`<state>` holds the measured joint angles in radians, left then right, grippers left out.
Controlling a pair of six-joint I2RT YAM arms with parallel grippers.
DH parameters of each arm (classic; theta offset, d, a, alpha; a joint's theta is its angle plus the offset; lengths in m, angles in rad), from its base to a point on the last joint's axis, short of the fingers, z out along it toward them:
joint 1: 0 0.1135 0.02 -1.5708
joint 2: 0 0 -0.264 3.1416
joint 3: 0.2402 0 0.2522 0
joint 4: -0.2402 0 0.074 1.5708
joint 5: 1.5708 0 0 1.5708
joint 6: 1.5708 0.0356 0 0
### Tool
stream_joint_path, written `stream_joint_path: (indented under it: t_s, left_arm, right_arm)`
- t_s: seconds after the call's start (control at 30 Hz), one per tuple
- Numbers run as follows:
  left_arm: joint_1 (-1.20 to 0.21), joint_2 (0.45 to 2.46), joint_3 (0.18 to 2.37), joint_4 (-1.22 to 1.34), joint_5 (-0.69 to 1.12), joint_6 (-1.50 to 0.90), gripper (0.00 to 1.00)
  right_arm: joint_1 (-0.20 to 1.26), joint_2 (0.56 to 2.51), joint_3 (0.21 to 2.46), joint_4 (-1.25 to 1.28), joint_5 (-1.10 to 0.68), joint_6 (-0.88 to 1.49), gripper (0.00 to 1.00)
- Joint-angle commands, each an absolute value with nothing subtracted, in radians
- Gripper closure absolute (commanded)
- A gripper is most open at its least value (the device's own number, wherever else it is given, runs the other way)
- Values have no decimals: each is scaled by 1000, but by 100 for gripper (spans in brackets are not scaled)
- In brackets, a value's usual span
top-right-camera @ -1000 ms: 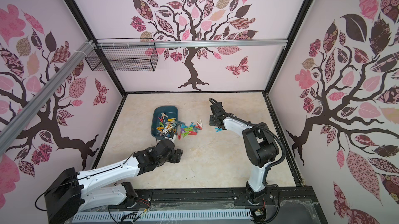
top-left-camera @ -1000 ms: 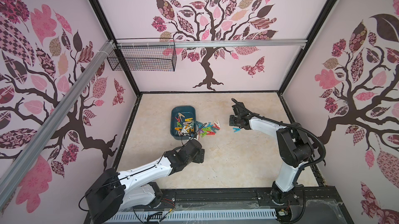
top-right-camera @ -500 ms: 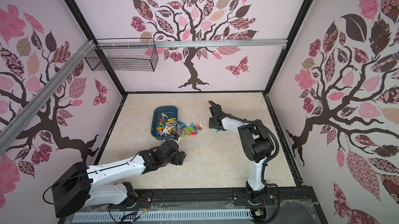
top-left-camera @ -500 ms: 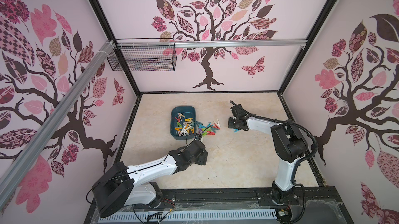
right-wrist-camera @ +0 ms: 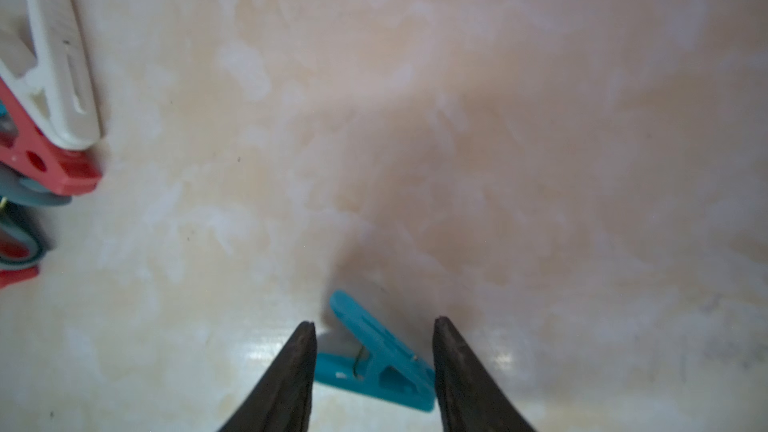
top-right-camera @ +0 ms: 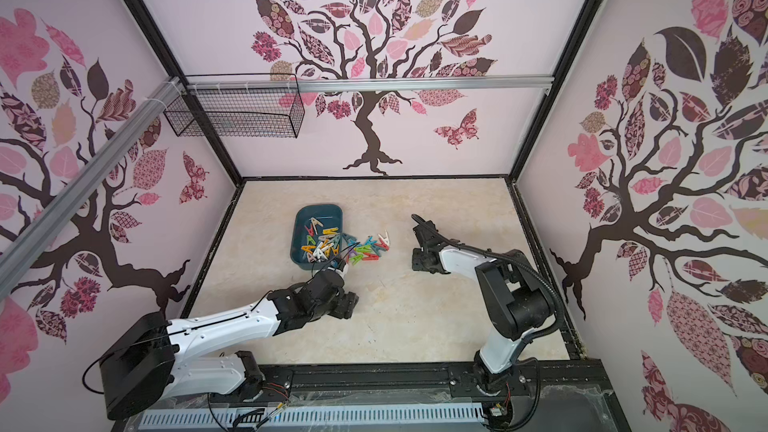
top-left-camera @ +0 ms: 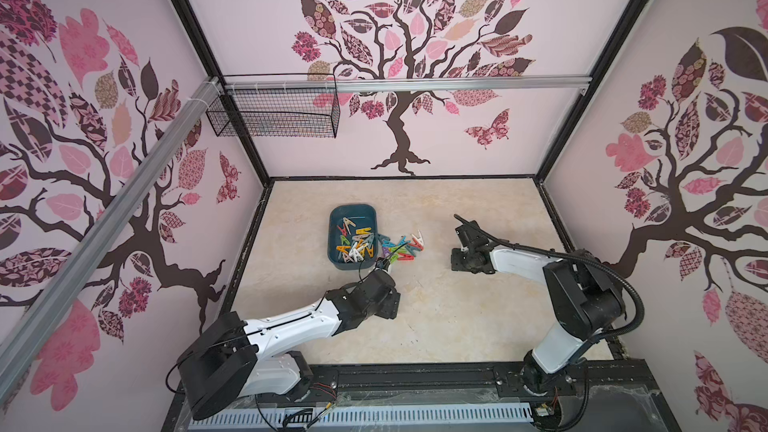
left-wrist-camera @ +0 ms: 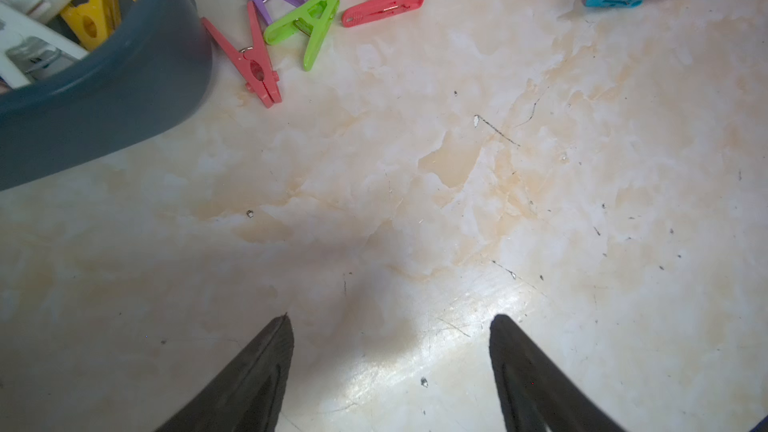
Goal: Put the clothespins into the storage box
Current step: Move the clothespin to the center of the board, then pick up the clothespin from the center of the board.
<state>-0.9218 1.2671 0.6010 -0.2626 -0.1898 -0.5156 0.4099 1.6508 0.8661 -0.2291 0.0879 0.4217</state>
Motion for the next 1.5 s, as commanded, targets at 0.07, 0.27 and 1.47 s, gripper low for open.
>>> stream_joint_path:
  t_s: [0.07, 0.27, 1.47]
  left_arm:
    - [-933, 1241, 638, -166, -134, -512, 22]
    - [-1041, 1302, 682, -131, -163, -410, 22]
    - [-845, 1024, 591, -383, -309, -578, 20]
  right_arm:
    - [406, 1483, 819, -329, 170, 501, 46]
    - [407, 1490, 808, -305, 147, 527, 45]
    - [515, 1651, 987, -270, 58, 460, 92]
